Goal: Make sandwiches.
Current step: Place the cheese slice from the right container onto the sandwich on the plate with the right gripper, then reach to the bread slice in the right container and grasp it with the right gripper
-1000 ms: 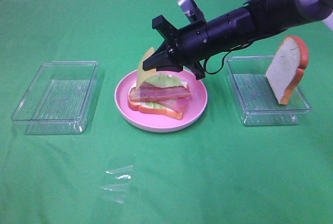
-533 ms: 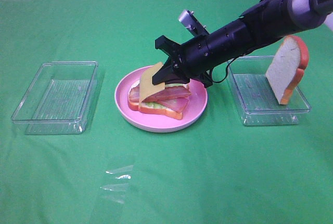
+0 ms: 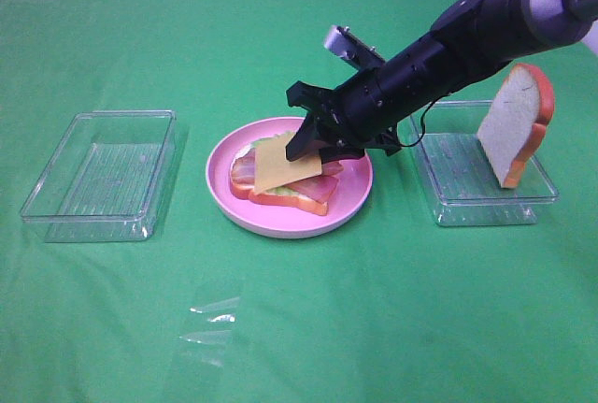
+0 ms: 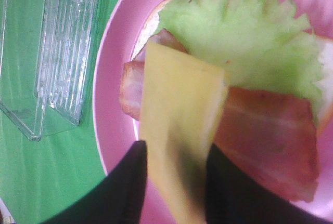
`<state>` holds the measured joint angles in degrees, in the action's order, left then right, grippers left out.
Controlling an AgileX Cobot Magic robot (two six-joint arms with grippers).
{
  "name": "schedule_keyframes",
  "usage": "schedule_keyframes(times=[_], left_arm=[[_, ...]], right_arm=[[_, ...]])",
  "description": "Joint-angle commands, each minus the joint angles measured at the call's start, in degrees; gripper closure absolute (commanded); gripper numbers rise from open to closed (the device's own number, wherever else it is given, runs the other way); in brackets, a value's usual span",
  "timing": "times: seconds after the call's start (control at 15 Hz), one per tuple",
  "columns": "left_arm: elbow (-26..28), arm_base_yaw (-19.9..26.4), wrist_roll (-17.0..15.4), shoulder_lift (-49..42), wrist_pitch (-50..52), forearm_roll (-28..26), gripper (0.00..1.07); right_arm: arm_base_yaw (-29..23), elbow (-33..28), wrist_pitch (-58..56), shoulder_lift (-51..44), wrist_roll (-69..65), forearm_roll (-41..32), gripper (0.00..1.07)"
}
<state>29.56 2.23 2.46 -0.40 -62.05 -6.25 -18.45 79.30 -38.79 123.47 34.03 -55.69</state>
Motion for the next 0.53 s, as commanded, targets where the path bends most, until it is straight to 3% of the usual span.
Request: schedule_keyframes(times=[0.07, 0.2, 0.33, 0.4, 0.53], left_arm=[[0.0, -0.17, -0.46, -1.09, 0.57, -0.4, 0.07], [0.0, -0.17, -0.46, -1.09, 0.57, -0.4, 0.07], [0.0, -0.17, -0.46, -1.09, 0.57, -0.4, 0.07], [0.0, -0.17, -0.46, -1.09, 0.57, -0.4, 0.07], [0.0, -0.17, -0.46, -1.09, 0.57, -0.4, 0.07]], right_arm=[[0.0, 0.4, 0.11, -1.95, -1.49, 2.46, 0.36], [0.0, 0.4, 0.23, -3.95, -3.9, 6.99, 0.14], [0.0, 0.4, 0.06, -6.47, -7.39, 13.69, 0.11], [0.0, 0.4, 0.0, -10.31, -14.04, 22.35, 0.11], [0.0, 0.4, -1.15, -13.92, -20.23, 29.91, 0.11]])
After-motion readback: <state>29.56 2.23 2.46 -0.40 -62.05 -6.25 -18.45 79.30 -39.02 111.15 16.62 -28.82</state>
